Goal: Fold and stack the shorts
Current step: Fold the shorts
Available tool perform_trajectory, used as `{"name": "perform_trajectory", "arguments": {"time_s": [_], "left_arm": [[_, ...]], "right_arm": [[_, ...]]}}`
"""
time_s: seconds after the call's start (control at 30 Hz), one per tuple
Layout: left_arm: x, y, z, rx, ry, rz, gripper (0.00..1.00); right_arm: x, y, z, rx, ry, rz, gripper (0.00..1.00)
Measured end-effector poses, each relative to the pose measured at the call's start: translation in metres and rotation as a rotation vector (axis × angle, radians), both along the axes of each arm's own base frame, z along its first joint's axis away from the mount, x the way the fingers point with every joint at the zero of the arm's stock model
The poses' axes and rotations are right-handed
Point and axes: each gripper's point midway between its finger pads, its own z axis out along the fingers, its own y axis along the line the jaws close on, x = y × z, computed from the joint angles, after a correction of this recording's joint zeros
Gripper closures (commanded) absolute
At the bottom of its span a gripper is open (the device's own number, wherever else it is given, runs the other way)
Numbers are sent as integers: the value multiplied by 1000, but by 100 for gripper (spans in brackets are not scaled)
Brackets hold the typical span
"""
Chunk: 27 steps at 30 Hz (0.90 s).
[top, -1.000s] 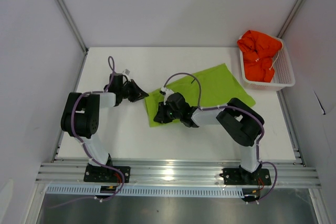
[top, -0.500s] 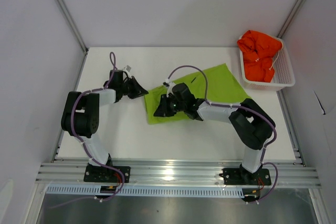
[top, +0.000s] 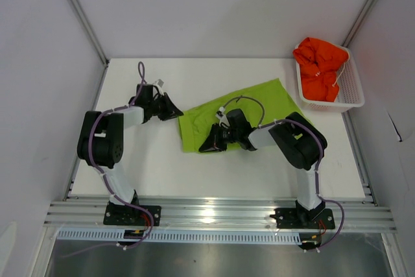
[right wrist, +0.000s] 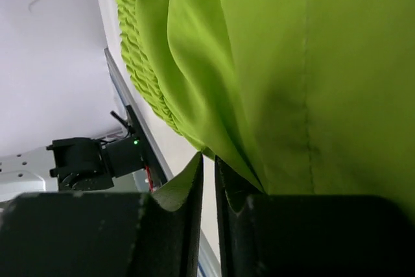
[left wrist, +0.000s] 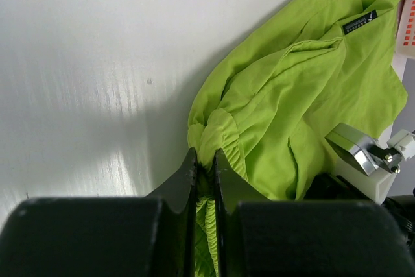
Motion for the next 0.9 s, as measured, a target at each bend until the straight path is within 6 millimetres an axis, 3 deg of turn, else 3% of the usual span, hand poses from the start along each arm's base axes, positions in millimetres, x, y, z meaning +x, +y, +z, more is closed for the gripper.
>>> {"name": "perform_trajectory", "arguments": {"time_s": [0.1, 0.13, 0.23, 0.37, 0.5, 0.63, 0.77, 0.9], "left_arm": [[3, 0, -2, 1, 7, -2, 88], [3, -1, -3, -1, 8, -4, 71], [3, -3, -4, -14, 9, -17, 40], [5, -5, -1, -57, 11, -23, 31], [5, -2, 0, -78, 5, -21, 27], [-4, 4, -11, -78, 36, -5, 26], [-8, 4, -10, -83, 25, 3, 21], [-20, 5, -7, -89, 17, 17, 14]], "right_arm": [[-4, 0, 1, 6, 25, 9, 84], [-5, 0, 1, 3, 35, 12, 84], [-9, -2, 2, -19, 53, 20, 83], [-4, 1, 16, -41, 24, 33, 82], [8, 6, 50, -33, -65, 43, 80], [21, 10, 81, -31, -161, 42, 80], [38, 9, 90, -64, -227, 22, 81], [61, 4, 76, -116, -250, -14, 82]]}}
